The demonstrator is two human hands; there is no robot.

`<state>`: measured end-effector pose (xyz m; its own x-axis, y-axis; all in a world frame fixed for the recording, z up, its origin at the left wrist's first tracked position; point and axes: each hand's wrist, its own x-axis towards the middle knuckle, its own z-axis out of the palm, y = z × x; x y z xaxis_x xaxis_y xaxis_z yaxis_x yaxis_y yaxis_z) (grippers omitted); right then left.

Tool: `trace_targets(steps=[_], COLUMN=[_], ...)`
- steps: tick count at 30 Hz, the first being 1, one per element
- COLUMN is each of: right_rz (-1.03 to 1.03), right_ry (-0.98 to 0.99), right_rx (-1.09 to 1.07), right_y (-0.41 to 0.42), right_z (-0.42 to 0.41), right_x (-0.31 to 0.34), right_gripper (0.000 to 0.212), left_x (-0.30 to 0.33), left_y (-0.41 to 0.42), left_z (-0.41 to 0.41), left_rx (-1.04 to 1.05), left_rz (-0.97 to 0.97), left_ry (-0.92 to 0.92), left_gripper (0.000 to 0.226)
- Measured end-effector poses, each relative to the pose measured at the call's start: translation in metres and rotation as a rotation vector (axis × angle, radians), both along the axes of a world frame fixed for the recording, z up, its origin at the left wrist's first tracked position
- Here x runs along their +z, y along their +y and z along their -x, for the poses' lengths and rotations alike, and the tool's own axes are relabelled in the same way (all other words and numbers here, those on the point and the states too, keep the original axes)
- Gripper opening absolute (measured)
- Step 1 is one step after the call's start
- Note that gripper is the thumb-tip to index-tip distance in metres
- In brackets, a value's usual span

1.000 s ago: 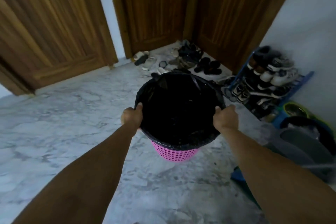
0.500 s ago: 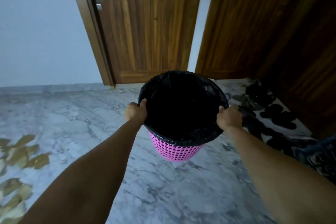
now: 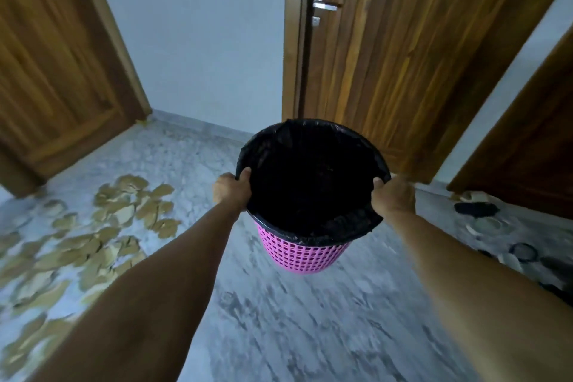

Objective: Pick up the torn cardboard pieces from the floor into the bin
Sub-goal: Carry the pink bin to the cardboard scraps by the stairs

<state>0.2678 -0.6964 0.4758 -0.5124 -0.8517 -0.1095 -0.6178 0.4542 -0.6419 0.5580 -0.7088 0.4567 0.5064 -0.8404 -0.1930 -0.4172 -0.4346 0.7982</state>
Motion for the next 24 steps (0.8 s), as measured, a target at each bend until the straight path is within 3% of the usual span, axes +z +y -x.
trace_targets(steps=[11, 24], right_rz=[0.046, 0.002], right_ry=[-0.025, 0.027], right_rx=[0.376, 0.691], right_y=[-0.147, -0.235], right_z=[-0.137, -0.395], right_x=[0.009, 0.007], right_gripper=[0.062, 0.056], left_x=[0.003, -0.011], left_y=[-0.035, -0.044], left_z=[-0.123, -0.338], left_rx=[0.393, 0.674], left_rz=[0.027, -0.027], left_ry=[0.001, -0.047], left_gripper=[0.056, 0.058])
